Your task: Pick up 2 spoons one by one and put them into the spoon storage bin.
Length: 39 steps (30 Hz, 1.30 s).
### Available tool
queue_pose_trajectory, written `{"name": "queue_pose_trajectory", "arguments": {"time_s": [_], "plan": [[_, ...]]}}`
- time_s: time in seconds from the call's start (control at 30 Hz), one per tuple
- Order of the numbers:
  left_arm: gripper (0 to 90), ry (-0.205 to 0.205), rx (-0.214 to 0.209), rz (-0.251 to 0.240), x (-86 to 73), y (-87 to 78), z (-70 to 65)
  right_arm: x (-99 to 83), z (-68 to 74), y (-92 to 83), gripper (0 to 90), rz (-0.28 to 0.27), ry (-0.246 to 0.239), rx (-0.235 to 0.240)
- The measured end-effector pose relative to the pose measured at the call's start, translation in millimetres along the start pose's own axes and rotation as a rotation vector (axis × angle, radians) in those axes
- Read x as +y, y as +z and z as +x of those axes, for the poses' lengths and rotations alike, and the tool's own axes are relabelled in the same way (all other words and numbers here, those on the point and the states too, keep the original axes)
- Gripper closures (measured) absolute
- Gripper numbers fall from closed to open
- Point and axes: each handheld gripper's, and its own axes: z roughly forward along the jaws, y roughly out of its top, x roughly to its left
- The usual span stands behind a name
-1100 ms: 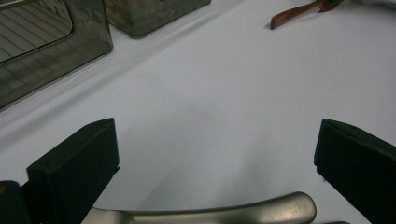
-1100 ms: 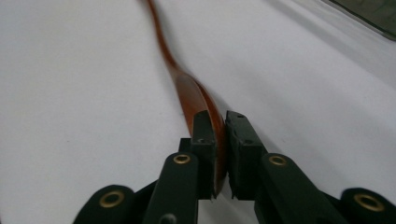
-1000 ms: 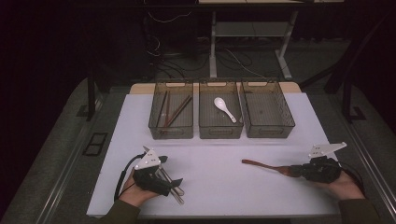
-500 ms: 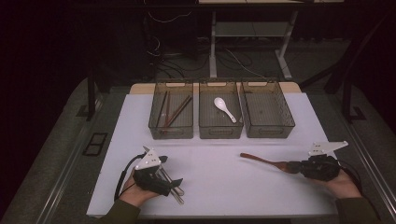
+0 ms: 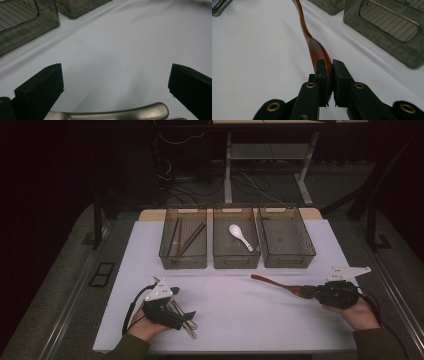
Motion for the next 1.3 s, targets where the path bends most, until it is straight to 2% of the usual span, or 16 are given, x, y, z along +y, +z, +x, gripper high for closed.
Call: {"name": "queue_pose_trajectory", "arguments": {"time_s": [0.37,0.63,0.93,1.17,1.3], "plan": [[0.0,0.001,0.002,-0.003,0.2,-0.3,0.0,21.1,2.6,4.1,82.6,-0.056,0.019,0.008],[0.0,0.002,0.003,-0.004,0.2,-0.2,0.1,38.1,2.5,11.4,82.6,-0.075,0.026,-0.016],[0.0,0.006,0.005,-0.006,0.3,-0.6,0.1,56.1,-1.8,18.8,82.6,-0.124,0.049,-0.03],[0.0,0.003,0.004,-0.011,0.5,-0.5,0.3,76.1,-0.7,26.6,82.6,-0.123,0.041,-0.079],[0.0,0.003,0.003,-0.01,0.6,-0.9,0.4,89.4,0.5,33.9,82.6,-0.102,0.029,-0.115]]}}
